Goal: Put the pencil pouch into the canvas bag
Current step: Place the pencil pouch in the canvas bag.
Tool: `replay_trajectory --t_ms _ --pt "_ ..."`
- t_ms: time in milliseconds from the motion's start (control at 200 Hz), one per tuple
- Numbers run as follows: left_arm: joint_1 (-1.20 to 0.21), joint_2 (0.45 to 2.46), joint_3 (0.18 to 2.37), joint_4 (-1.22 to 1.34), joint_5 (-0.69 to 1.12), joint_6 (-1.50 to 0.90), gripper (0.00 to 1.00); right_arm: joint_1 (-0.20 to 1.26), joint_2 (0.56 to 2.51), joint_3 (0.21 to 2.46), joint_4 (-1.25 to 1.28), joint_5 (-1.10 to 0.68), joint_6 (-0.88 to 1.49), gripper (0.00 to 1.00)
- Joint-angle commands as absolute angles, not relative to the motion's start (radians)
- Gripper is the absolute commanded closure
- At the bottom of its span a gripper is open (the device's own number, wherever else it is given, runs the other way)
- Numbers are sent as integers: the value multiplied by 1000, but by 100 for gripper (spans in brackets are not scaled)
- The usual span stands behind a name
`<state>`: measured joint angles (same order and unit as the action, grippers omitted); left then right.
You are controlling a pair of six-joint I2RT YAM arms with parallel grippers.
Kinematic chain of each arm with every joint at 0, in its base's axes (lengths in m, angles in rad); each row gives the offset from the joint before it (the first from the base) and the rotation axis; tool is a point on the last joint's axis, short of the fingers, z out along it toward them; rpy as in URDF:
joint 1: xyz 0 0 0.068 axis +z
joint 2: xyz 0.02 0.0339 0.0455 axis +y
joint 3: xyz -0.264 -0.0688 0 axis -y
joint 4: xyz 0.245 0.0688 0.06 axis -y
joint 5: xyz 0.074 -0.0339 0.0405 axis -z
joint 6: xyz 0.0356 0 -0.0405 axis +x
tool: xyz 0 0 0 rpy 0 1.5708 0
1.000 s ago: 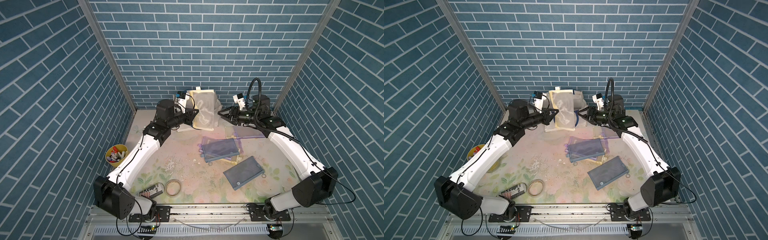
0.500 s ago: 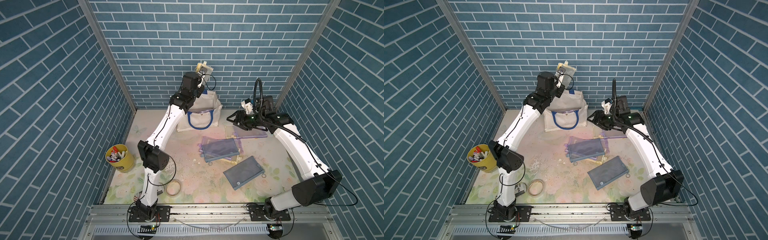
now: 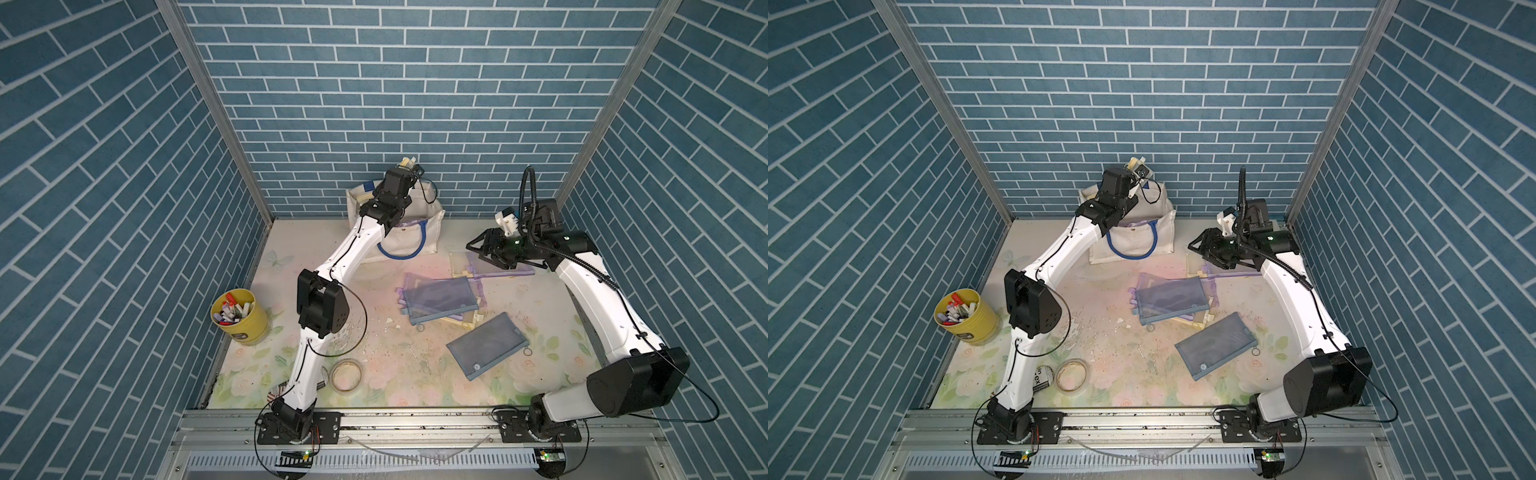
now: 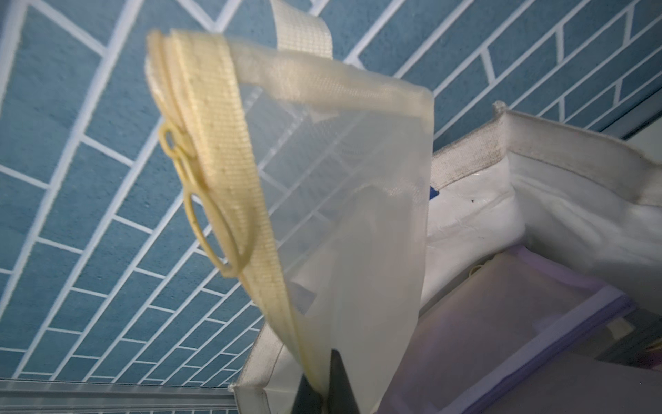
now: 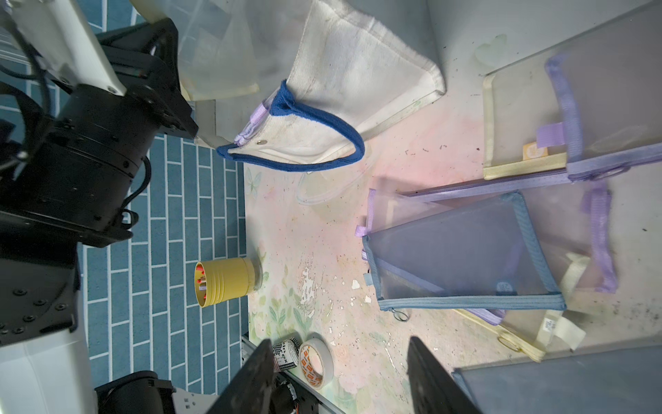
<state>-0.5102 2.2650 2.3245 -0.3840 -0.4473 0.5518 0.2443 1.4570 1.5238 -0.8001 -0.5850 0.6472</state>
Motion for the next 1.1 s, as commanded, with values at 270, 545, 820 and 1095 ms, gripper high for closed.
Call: replay_trajectory --t_ms 270,545,820,1095 --pt "-514 2255 2273 -397 -356 485 61 212 1374 1485 -789 -586 647 41" --pt "-516 2150 2223 -443 -269 405 39 202 1376 1498 -791 -566 651 42" --pt "-586 1897 2011 -455 -171 293 31 201 1328 1370 -850 -436 673 43" --pt "-741 1645 1714 -544 -37 136 18 196 1170 1028 -849 -302 808 43"
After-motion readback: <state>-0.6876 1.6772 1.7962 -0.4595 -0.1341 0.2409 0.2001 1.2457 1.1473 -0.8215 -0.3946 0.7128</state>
